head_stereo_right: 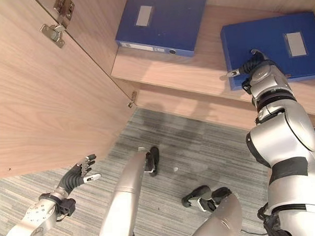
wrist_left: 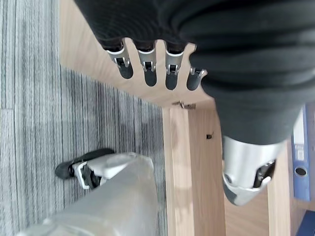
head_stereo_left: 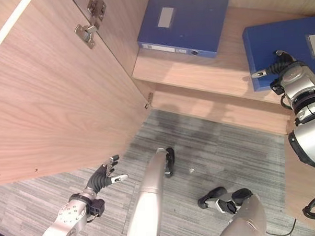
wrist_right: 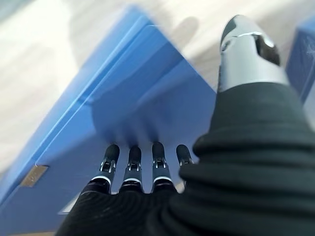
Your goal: Put the empty folder in the office cabinet
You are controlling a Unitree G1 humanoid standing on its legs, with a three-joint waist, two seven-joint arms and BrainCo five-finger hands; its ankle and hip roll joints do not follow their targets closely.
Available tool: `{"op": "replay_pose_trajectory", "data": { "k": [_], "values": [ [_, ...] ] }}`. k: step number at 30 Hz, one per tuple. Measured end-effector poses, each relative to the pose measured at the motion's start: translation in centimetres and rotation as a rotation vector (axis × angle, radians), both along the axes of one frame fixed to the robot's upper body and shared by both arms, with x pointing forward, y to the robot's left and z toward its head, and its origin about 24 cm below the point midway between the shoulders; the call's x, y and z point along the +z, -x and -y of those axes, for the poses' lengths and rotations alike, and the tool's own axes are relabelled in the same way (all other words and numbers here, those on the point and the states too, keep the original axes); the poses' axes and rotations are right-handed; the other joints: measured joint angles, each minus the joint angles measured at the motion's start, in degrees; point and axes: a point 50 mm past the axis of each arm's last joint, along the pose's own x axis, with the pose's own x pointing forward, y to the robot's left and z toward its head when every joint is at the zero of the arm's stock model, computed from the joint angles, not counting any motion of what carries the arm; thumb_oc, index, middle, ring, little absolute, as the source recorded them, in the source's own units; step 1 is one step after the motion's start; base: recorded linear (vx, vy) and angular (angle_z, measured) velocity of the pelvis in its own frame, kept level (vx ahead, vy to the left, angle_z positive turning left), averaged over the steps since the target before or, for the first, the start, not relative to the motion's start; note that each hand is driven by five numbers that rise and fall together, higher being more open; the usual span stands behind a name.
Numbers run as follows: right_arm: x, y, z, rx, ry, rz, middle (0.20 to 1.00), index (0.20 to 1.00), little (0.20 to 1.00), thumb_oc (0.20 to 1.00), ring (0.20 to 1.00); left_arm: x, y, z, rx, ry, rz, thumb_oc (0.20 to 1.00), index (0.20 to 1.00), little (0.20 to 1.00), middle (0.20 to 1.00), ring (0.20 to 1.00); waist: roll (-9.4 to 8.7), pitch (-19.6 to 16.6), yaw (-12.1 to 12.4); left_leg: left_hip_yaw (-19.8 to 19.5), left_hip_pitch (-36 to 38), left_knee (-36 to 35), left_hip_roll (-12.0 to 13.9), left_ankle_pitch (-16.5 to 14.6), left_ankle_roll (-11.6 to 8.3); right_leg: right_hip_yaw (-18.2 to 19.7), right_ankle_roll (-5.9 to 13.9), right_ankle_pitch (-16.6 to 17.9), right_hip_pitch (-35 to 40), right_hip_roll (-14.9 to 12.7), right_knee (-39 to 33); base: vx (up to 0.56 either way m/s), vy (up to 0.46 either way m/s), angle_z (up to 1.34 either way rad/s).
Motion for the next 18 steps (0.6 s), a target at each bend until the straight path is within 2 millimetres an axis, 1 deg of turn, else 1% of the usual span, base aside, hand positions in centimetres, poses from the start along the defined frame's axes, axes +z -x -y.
{"op": "replay_pose_trajectory", "data": {
  "k": [1, 2, 3, 5, 8, 12, 13, 14, 15, 16, 17, 18],
  "values": [
    [0.0, 0.0, 0.0, 0.006, 0.053, -0.019, 1.000, 1.000, 1.000, 1.000, 1.000, 0.0, 0.0, 0.0, -0.005, -0.009, 0.001, 1.000, 1.000, 1.000, 1.000, 1.000, 0.00, 0.00, 0.06, -0.08, -0.19, 0.03, -0.09, 0.03, -0.02, -0.13, 0.02, -0.02, -0.08, -0.04, -0.01, -0.02, -0.025, 0.07],
    [-0.5, 0.1, 0.3, -0.004, 0.185, -0.088, 1.000, 1.000, 1.000, 1.000, 1.000, 0.1, -0.2, 0.1, -0.013, -0.010, 0.002, 1.000, 1.000, 1.000, 1.000, 1.000, 0.00, 0.00, 0.21, -0.24, -0.30, -0.01, -0.21, 0.21, 0.22, -0.26, 0.04, -0.02, -0.09, -0.07, -0.02, -0.02, -0.031, 0.05],
    [-0.7, 0.2, 0.4, -0.008, 0.254, -0.124, 1.000, 1.000, 1.000, 1.000, 1.000, 0.4, -0.5, 0.2, -0.024, -0.010, 0.013, 1.000, 1.000, 1.000, 1.000, 1.000, 0.00, 0.00, 0.31, -0.26, -0.28, -0.09, -0.27, 0.23, 0.18, -0.31, 0.04, -0.02, -0.01, -0.07, -0.07, -0.02, -0.036, 0.04],
    [-0.5, 0.2, 0.3, -0.006, 0.296, -0.145, 1.000, 1.000, 1.000, 1.000, 1.000, 1.0, -0.8, 0.3, -0.037, -0.012, 0.042, 1.000, 1.000, 1.000, 1.000, 1.000, 0.00, 0.00, 0.26, -0.28, -0.28, -0.09, -0.31, 0.19, 0.07, -0.37, 0.03, -0.02, 0.05, -0.07, -0.08, 0.00, 0.000, 0.00],
    [-0.3, 0.0, 0.0, 0.008, 0.301, -0.152, 1.000, 1.000, 1.000, 1.000, 1.000, 1.3, -1.0, 0.4, -0.045, -0.019, 0.053, 1.000, 1.000, 1.000, 1.000, 1.000, 0.00, 0.00, 0.05, -0.29, -0.25, -0.10, -0.29, 0.07, -0.05, -0.38, 0.04, -0.03, 0.05, -0.06, -0.08, 0.00, 0.000, 0.00],
    [-0.2, -0.1, -0.2, 0.008, 0.249, -0.127, 1.000, 1.000, 1.000, 1.000, 1.000, 1.2, -1.2, 0.4, -0.051, -0.022, 0.038, 1.000, 1.000, 1.000, 1.000, 1.000, 0.02, 0.01, 0.16, -0.31, -0.29, -0.12, -0.27, 0.06, -0.08, -0.36, 0.06, -0.12, -0.07, -0.06, -0.07, 0.00, 0.000, 0.00],
    [0.1, -0.2, -0.4, 0.005, 0.200, -0.088, 1.000, 1.000, 1.000, 1.000, 1.000, 1.2, -1.2, 0.4, -0.047, -0.019, 0.038, 1.000, 1.000, 1.000, 1.000, 1.000, 0.18, 0.07, 0.24, -0.32, -0.36, -0.12, -0.28, 0.02, -0.04, -0.36, 0.11, -0.16, -0.07, -0.06, -0.05, 0.00, 0.000, 0.00],
    [0.5, -0.3, -0.6, -0.002, 0.105, -0.013, 1.000, 1.000, 1.000, 1.000, 1.000, 1.1, -1.2, 0.5, -0.041, -0.013, 0.038, 1.000, 1.000, 1.000, 1.000, 1.000, 0.41, 0.09, 0.30, -0.31, -0.72, -0.07, -0.28, 0.04, -0.05, -0.36, 0.11, -0.17, -0.47, -0.08, -0.02, 0.01, 0.031, 0.00],
    [0.5, -0.4, -0.8, -0.006, 0.087, 0.016, 1.000, 1.000, 1.000, 1.000, 1.000, 1.0, -1.2, 0.4, -0.034, -0.013, 0.034, 1.000, 1.000, 1.000, 1.000, 1.000, 0.58, 0.11, 0.45, -0.31, -0.84, -0.05, -0.29, 0.06, -0.07, -0.35, 0.10, -0.17, -0.58, -0.09, 0.01, 0.00, 0.000, 0.00],
    [1.1, -0.3, -0.7, -0.028, 0.067, 0.082, 1.000, 1.000, 1.000, 1.000, 1.000, 1.0, -1.2, 0.4, -0.017, -0.012, 0.042, 1.000, 1.000, 1.000, 1.000, 1.000, 1.04, 0.14, 0.84, -0.30, -0.93, 0.02, -0.31, 0.06, -0.07, -0.36, 0.09, -0.18, -0.63, -0.13, 0.10, 0.00, 0.000, 0.00],
    [1.9, -0.3, -0.6, -0.043, 0.080, 0.128, 1.000, 1.000, 1.000, 1.000, 1.000, 1.1, -1.3, 0.5, -0.001, -0.006, 0.060, 1.000, 1.000, 1.000, 1.000, 1.000, 1.64, 0.34, 1.18, -0.29, -0.97, 0.02, -0.30, 0.09, -0.08, -0.36, 0.11, -0.17, -0.68, -0.16, 0.08, 0.00, 0.000, 0.00],
    [2.8, -0.3, -0.9, -0.051, 0.199, 0.162, 1.000, 1.000, 1.000, 1.000, 1.000, 1.2, -1.3, 0.5, 0.018, -0.003, 0.085, 1.000, 1.000, 1.000, 1.000, 1.000, 2.19, 0.39, 2.46, -0.30, -1.30, 0.01, -0.32, 0.29, 0.09, -0.38, 0.15, -0.27, -0.92, -0.17, 0.19, 0.00, -0.003, 0.05]
  ]
}}
